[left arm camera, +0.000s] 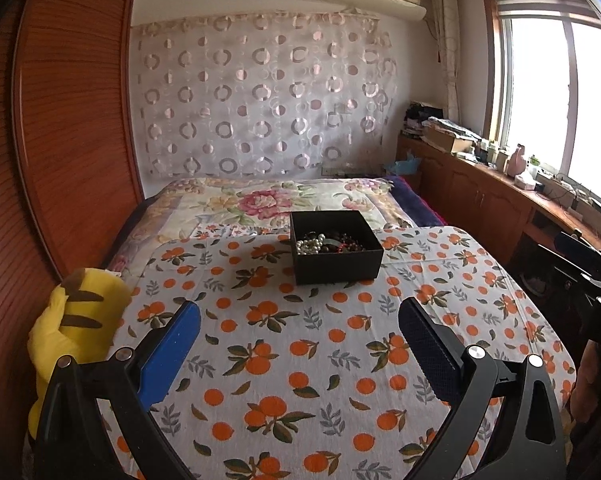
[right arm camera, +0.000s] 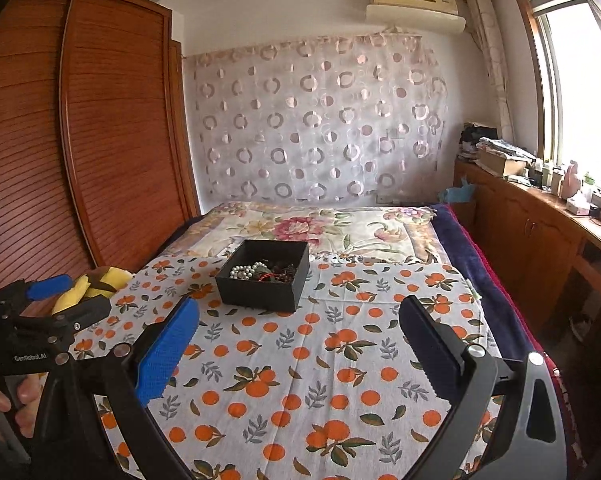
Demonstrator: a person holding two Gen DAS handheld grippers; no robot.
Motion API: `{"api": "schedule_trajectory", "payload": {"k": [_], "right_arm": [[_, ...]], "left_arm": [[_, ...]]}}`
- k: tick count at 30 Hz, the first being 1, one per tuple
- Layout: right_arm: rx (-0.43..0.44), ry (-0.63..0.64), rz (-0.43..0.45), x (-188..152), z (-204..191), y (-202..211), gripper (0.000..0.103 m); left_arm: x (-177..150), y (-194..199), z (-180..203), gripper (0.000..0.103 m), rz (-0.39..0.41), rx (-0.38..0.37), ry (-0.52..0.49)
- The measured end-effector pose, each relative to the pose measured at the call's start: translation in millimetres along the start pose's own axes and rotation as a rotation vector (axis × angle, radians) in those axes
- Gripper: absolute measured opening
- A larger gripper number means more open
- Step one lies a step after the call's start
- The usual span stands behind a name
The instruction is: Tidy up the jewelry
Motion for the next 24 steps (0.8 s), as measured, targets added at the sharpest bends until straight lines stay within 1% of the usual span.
{"api": "schedule_trajectory", "payload": {"k": [24], "right_arm": [[-0.025,0.006,0.005,-4.1,3.9,-0.7,0.101]], "left_arm": [[4.1,6.6,5.1,0.096,0.03,-0.002,-0.003]]}}
Point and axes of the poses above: each gripper's, at about its wrist camera, not at the fingertips, and y roughly against the way its jaws point, z to its right, x to its top, the point moved 8 cm from there along -y, roughly the way its jaws point, and after that the axes turned 9 degrees about -x, right-handed, at the moved point
